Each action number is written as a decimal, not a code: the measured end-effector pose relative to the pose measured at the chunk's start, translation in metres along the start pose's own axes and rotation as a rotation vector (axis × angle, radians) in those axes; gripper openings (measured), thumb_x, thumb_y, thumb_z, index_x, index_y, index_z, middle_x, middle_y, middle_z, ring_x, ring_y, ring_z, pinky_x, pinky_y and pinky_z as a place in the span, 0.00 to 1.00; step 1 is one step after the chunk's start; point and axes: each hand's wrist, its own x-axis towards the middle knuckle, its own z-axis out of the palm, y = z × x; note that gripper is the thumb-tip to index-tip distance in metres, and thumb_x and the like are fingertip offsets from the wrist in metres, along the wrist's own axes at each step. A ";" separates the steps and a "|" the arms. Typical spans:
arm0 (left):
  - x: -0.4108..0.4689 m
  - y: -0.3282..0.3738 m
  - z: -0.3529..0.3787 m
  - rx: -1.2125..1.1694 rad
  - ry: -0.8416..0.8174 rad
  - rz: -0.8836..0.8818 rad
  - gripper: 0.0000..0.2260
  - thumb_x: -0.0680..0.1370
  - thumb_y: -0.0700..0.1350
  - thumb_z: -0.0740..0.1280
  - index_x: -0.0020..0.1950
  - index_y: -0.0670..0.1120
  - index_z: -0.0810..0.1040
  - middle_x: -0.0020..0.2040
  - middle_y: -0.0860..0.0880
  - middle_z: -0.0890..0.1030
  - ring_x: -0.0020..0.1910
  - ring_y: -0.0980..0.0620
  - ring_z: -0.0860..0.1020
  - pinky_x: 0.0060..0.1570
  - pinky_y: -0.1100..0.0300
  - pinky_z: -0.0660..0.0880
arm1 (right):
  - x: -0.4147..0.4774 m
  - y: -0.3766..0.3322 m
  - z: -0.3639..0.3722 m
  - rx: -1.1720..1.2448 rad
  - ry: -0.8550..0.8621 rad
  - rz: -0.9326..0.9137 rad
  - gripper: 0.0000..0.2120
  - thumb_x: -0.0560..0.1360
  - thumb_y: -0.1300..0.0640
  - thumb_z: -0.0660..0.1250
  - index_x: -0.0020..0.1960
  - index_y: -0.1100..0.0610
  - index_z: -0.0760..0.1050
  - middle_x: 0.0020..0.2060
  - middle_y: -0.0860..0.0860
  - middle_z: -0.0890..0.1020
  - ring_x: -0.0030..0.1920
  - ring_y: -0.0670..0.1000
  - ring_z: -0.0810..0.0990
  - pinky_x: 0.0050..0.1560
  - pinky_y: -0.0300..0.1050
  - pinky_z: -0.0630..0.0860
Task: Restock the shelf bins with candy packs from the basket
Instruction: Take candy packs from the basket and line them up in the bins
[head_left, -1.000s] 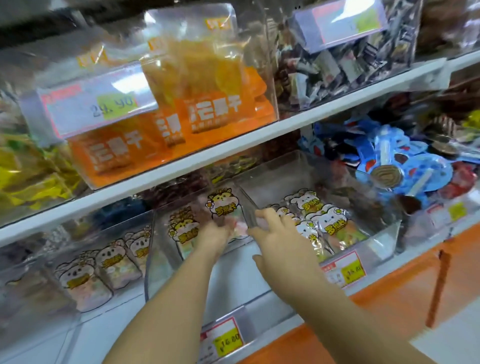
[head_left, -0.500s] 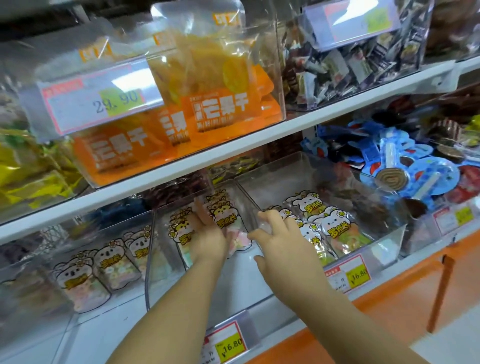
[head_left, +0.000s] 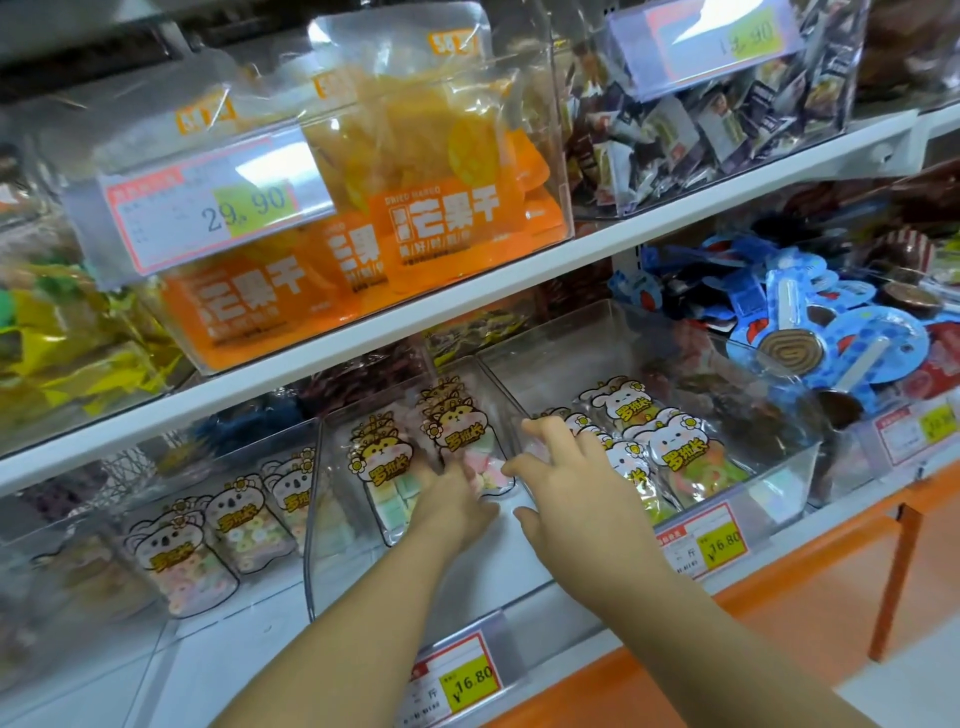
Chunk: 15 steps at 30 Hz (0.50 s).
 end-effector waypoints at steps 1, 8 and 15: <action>0.000 -0.001 0.000 0.001 -0.008 0.023 0.28 0.75 0.52 0.70 0.74 0.54 0.66 0.72 0.42 0.65 0.56 0.47 0.74 0.52 0.58 0.72 | 0.000 0.000 0.000 -0.001 0.008 -0.003 0.24 0.52 0.56 0.84 0.45 0.47 0.81 0.58 0.48 0.77 0.46 0.53 0.78 0.25 0.40 0.70; -0.009 -0.002 -0.001 -0.019 -0.044 0.070 0.31 0.74 0.55 0.71 0.74 0.53 0.65 0.72 0.46 0.66 0.68 0.44 0.73 0.63 0.55 0.72 | 0.000 0.000 0.000 0.013 0.051 -0.019 0.25 0.52 0.56 0.84 0.47 0.47 0.80 0.58 0.48 0.76 0.47 0.55 0.78 0.25 0.43 0.74; -0.031 0.009 0.001 0.248 -0.093 0.046 0.24 0.79 0.50 0.68 0.73 0.54 0.64 0.70 0.45 0.51 0.64 0.41 0.72 0.62 0.50 0.73 | 0.000 0.001 -0.001 0.004 0.041 -0.023 0.22 0.54 0.55 0.84 0.46 0.47 0.81 0.58 0.49 0.77 0.46 0.55 0.78 0.25 0.43 0.74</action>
